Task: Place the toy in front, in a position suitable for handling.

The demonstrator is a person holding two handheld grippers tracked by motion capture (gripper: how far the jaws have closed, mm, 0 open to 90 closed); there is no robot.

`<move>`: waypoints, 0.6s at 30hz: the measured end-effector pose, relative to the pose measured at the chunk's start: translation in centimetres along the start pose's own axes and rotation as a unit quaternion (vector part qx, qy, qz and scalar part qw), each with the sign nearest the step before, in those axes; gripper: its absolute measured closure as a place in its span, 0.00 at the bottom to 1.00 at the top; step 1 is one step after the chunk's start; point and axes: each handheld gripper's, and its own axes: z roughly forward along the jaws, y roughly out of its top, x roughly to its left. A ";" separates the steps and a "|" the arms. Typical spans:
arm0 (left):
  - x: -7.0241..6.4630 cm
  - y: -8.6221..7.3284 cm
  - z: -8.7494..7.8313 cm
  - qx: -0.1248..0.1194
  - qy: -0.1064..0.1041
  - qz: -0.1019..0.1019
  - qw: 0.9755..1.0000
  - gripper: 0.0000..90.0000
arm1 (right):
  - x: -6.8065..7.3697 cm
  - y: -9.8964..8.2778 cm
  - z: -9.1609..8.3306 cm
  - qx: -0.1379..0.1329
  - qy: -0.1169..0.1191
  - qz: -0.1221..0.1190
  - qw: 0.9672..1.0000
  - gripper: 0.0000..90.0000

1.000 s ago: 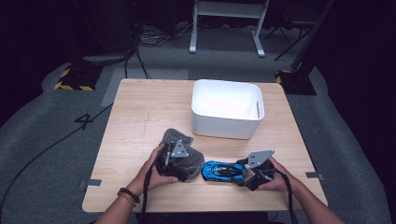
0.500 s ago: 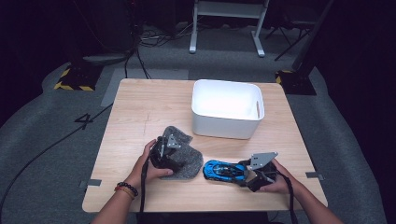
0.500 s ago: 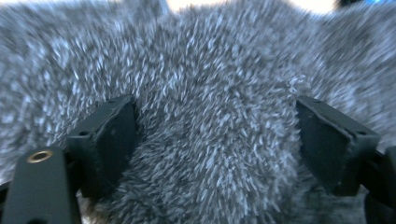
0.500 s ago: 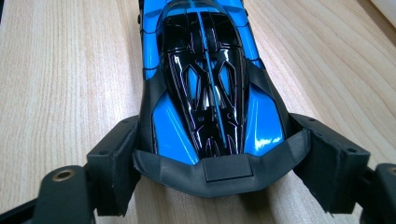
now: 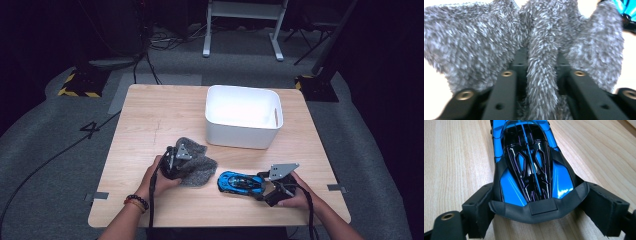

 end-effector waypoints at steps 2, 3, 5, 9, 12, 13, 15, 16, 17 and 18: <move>-0.1 0.0 0.0 -0.001 -0.002 0.001 1.000 0.85 | 0.0 0.0 0.0 -0.001 -0.001 0.001 1.000 0.19; -0.2 -0.1 -0.1 -0.002 -0.001 0.003 1.000 0.86 | 0.1 -0.1 0.0 -0.003 -0.003 0.001 1.000 0.19; -0.3 -0.1 -0.1 -0.005 -0.001 0.007 1.000 0.89 | 0.3 -0.1 0.1 -0.007 -0.008 -0.006 1.000 0.23; -0.6 -0.1 -0.5 -0.015 -0.013 0.011 1.000 0.91 | 0.5 -0.1 0.0 -0.008 -0.009 -0.005 1.000 0.25; -1.0 0.0 -1.0 -0.027 -0.016 0.017 0.999 0.91 | 0.5 -0.2 0.0 -0.010 -0.008 -0.006 1.000 0.26; -1.2 0.1 -1.2 -0.031 -0.018 0.018 0.999 0.91 | 0.4 -0.2 -0.1 -0.009 -0.007 -0.008 1.000 0.26; -1.6 0.4 -1.8 -0.049 -0.024 0.018 0.998 0.91 | 0.4 -0.2 -0.1 -0.008 -0.006 -0.009 1.000 0.26; -1.6 0.4 -1.8 -0.049 -0.024 0.018 0.998 0.91 | 0.4 -0.2 -0.1 -0.009 -0.005 -0.009 1.000 0.26; -1.7 0.5 -2.0 -0.055 -0.027 0.019 0.998 0.91 | 0.4 -0.2 -0.1 -0.010 -0.004 -0.009 1.000 0.26; -1.8 0.6 -2.1 -0.060 -0.030 0.020 0.998 0.91 | 0.4 -0.2 -0.1 -0.009 -0.004 -0.009 1.000 0.26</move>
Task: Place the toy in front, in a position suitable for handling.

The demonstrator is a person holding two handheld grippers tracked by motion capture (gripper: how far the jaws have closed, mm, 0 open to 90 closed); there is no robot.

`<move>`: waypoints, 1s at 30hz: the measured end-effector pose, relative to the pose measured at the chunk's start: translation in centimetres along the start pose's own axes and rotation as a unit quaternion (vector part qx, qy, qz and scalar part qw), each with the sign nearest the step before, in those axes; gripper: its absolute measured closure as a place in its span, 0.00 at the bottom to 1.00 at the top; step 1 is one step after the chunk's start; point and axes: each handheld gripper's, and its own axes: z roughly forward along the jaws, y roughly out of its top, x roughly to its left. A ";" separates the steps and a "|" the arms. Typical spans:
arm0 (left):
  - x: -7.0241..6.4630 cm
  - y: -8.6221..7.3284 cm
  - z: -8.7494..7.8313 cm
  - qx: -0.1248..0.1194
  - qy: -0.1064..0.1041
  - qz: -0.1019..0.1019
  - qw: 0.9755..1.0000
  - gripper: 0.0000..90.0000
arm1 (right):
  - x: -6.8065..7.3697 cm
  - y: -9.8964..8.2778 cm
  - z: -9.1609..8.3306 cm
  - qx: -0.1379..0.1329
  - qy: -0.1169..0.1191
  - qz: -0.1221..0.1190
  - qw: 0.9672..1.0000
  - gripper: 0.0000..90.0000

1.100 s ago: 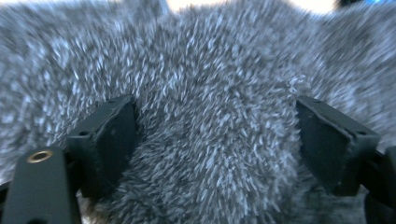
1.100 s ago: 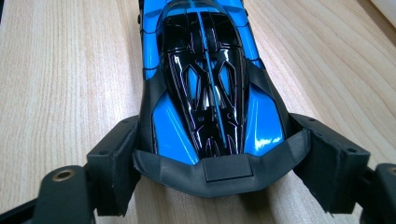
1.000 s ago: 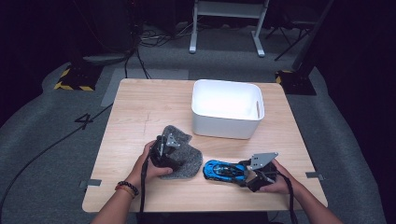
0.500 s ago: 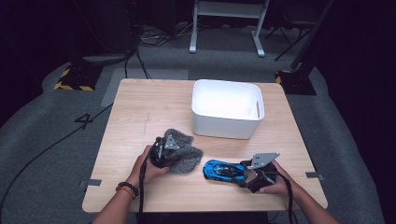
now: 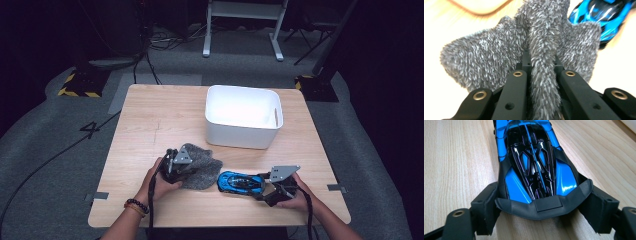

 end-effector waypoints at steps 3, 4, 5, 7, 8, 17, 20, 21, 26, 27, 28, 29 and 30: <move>-0.4 0.3 -0.1 -0.010 -0.009 0.001 1.000 0.91 | -0.1 0.0 0.0 0.001 0.002 -0.002 1.000 0.26; -0.5 0.4 -0.1 -0.012 -0.011 0.003 1.000 0.90 | -0.2 0.0 0.0 0.000 0.002 -0.004 1.000 0.26; -0.6 0.6 0.0 -0.015 -0.013 0.005 1.000 0.90 | -0.2 0.0 0.0 -0.001 0.003 -0.004 1.000 0.27; -0.9 1.0 0.1 -0.022 -0.019 0.008 1.000 0.90 | -0.3 0.0 0.0 -0.002 0.004 -0.004 1.000 0.27; -1.1 1.2 0.0 -0.025 -0.023 0.009 0.999 0.90 | -0.3 0.0 0.0 -0.002 0.003 -0.004 1.000 0.27; -3.1 3.5 1.1 -0.037 -0.068 0.054 0.996 0.91 | -0.5 0.0 0.0 -0.003 0.006 -0.005 1.000 0.26; -3.6 4.1 1.7 -0.039 -0.078 0.063 0.994 0.91 | -0.5 0.0 0.1 -0.003 0.007 -0.005 1.000 0.26; -3.7 4.2 1.9 -0.039 -0.082 0.066 0.994 0.91 | -0.5 0.0 0.1 -0.003 0.007 -0.005 1.000 0.26; -4.5 4.6 3.0 -0.026 -0.084 0.072 0.994 0.91 | -0.5 0.0 0.1 -0.002 0.007 -0.005 1.000 0.27; -4.6 4.6 3.3 -0.024 -0.083 0.074 0.994 0.91 | -0.5 0.0 0.1 -0.002 0.007 -0.005 1.000 0.27; -4.7 4.6 3.5 -0.020 -0.080 0.077 0.994 0.91 | -0.5 0.0 0.1 -0.001 0.007 -0.005 1.000 0.27; -4.8 4.7 3.6 -0.014 -0.077 0.081 0.994 0.91 | -0.5 0.0 0.1 -0.001 0.006 -0.004 1.000 0.27; -4.9 4.6 3.8 -0.013 -0.077 0.081 0.994 0.91 | -0.5 0.0 0.1 -0.001 0.006 -0.004 1.000 0.27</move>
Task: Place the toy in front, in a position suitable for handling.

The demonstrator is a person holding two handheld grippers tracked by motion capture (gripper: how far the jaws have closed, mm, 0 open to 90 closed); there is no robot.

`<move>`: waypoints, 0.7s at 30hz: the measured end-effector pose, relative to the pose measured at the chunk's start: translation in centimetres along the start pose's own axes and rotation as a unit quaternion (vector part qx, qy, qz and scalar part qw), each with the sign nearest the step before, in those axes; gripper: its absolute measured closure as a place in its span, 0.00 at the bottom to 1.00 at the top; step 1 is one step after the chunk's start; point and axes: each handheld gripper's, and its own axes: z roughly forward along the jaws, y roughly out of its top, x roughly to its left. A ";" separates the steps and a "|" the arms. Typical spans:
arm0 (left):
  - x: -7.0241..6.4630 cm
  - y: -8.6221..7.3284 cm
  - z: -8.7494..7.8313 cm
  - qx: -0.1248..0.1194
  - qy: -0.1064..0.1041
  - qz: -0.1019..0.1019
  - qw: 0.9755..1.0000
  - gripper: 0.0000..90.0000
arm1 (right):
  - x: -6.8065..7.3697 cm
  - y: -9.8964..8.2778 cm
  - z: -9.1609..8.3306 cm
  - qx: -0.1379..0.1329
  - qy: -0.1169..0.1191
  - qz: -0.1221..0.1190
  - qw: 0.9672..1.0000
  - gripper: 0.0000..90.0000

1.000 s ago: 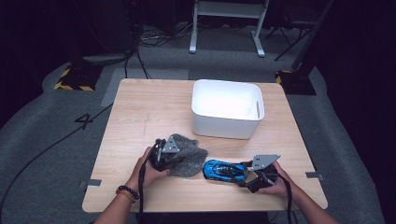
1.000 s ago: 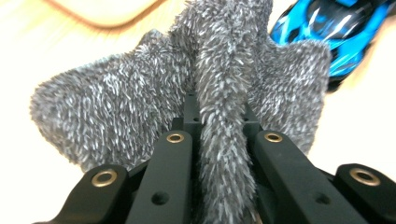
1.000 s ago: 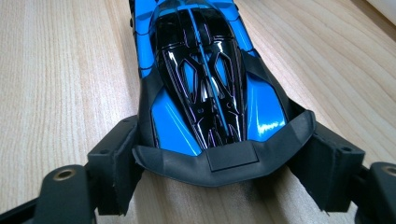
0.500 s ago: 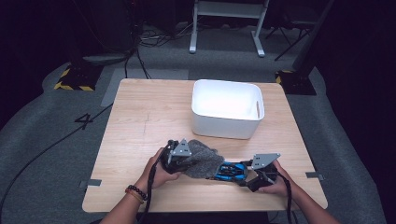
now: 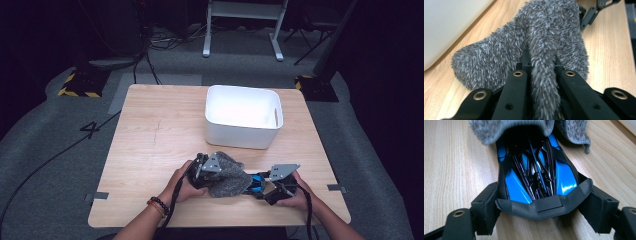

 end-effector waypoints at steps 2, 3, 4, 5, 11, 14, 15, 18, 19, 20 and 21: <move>0.1 -0.1 0.2 0.001 -0.004 -0.002 1.000 0.91 | 0.0 0.0 0.0 0.000 0.001 -0.001 1.000 0.27; 0.2 -0.2 0.3 0.002 -0.003 -0.005 1.000 0.91 | 0.0 0.0 0.0 -0.001 0.001 -0.001 1.000 0.27; 0.3 -0.2 0.4 0.004 -0.003 -0.004 1.000 0.91 | -0.1 -0.1 0.0 -0.002 0.001 -0.002 1.000 0.27; 0.4 -0.3 0.4 0.003 -0.004 -0.006 1.000 0.91 | -0.1 -0.1 0.0 -0.003 0.001 -0.002 1.000 0.27; 0.6 -0.6 0.7 0.012 -0.007 -0.002 1.000 0.91 | -0.2 0.0 0.1 -0.004 0.003 -0.003 1.000 0.27; 0.4 -0.7 1.0 0.018 -0.005 0.002 1.000 0.91 | -0.2 0.0 0.1 -0.003 0.004 -0.003 1.000 0.27; 0.3 -0.7 1.1 0.022 -0.003 0.004 1.000 0.91 | -0.2 0.0 0.1 -0.004 0.004 -0.003 1.000 0.27; 0.2 -0.7 1.3 0.024 -0.002 0.009 1.000 0.91 | -0.2 0.0 0.1 -0.005 0.004 -0.003 1.000 0.27; 0.3 -0.7 1.3 0.024 -0.003 0.007 1.000 0.91 | -0.2 0.0 0.1 -0.005 0.003 -0.003 1.000 0.27; 0.3 -0.7 1.4 0.024 -0.003 0.005 1.000 0.91 | -0.2 0.0 0.1 -0.005 0.003 -0.003 1.000 0.27; 0.3 -0.7 1.5 0.023 -0.004 0.005 1.000 0.91 | -0.2 0.0 0.1 -0.005 0.003 -0.003 1.000 0.27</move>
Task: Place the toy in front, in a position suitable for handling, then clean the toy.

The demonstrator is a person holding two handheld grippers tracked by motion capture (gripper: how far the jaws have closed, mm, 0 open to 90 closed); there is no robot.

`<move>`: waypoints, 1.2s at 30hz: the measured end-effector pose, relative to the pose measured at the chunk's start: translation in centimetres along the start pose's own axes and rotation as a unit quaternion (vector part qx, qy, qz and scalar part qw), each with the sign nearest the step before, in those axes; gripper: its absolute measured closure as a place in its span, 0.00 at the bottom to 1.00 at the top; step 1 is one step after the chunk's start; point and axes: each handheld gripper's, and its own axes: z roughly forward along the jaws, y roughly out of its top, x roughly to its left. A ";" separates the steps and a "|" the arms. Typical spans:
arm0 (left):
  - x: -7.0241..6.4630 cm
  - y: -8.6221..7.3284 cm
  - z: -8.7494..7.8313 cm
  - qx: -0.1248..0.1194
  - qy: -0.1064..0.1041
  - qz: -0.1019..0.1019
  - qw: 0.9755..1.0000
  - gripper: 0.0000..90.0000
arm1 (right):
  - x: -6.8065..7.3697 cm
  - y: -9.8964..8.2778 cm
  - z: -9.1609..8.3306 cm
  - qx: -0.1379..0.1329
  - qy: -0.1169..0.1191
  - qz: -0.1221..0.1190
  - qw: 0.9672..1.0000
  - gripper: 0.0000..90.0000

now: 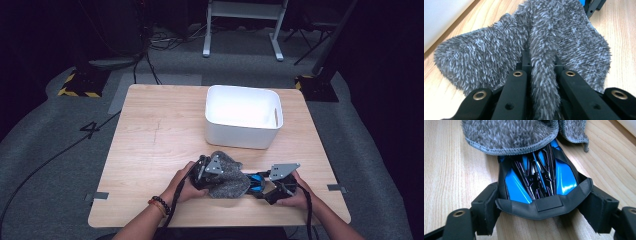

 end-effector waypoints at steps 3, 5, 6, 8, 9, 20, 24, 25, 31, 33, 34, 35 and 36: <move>0.1 0.1 0.1 -0.003 -0.001 -0.001 1.000 0.91 | 0.0 0.0 0.0 -0.001 0.000 0.000 1.000 0.27; 0.1 0.1 0.1 -0.003 -0.002 0.000 1.000 0.91 | 0.0 0.0 0.0 0.000 0.000 0.001 1.000 0.27; 0.1 0.2 0.1 -0.006 -0.005 -0.002 1.000 0.91 | 0.0 0.0 0.0 0.000 -0.001 0.001 1.000 0.27; 0.0 0.4 0.2 -0.010 -0.005 0.000 1.000 0.91 | 0.0 0.0 0.0 0.000 -0.001 0.001 1.000 0.27; -0.1 0.7 0.3 -0.013 -0.007 0.003 1.000 0.91 | 0.0 0.0 0.0 0.000 -0.001 0.001 1.000 0.27; -0.9 3.5 2.7 -0.049 -0.024 0.005 0.998 0.87 | 0.1 -0.1 0.0 -0.003 -0.002 0.005 1.000 0.27; -0.9 3.2 2.7 -0.057 -0.020 0.009 0.998 0.87 | 0.1 -0.1 0.0 -0.002 -0.003 0.004 1.000 0.27; -1.0 3.2 2.6 -0.054 -0.018 0.010 0.998 0.88 | 0.1 -0.1 0.0 -0.001 -0.003 0.004 1.000 0.27; -0.8 1.7 1.3 -0.015 -0.010 0.025 1.000 0.89 | 0.0 -0.1 0.0 -0.001 -0.001 0.003 1.000 0.27; -0.6 0.9 0.8 0.002 -0.002 0.023 1.000 0.89 | 0.0 -0.1 0.0 -0.001 -0.001 0.003 1.000 0.27; -0.6 0.6 0.5 0.004 0.002 0.026 1.000 0.89 | 0.0 -0.1 0.0 -0.001 -0.001 0.003 1.000 0.27; -0.4 0.4 0.3 0.008 0.004 0.024 1.000 0.89 | 0.0 -0.1 0.0 -0.001 -0.001 0.002 1.000 0.27; -0.3 0.2 0.1 0.012 0.006 0.019 1.000 0.89 | 0.0 -0.1 0.0 0.000 -0.002 0.002 1.000 0.27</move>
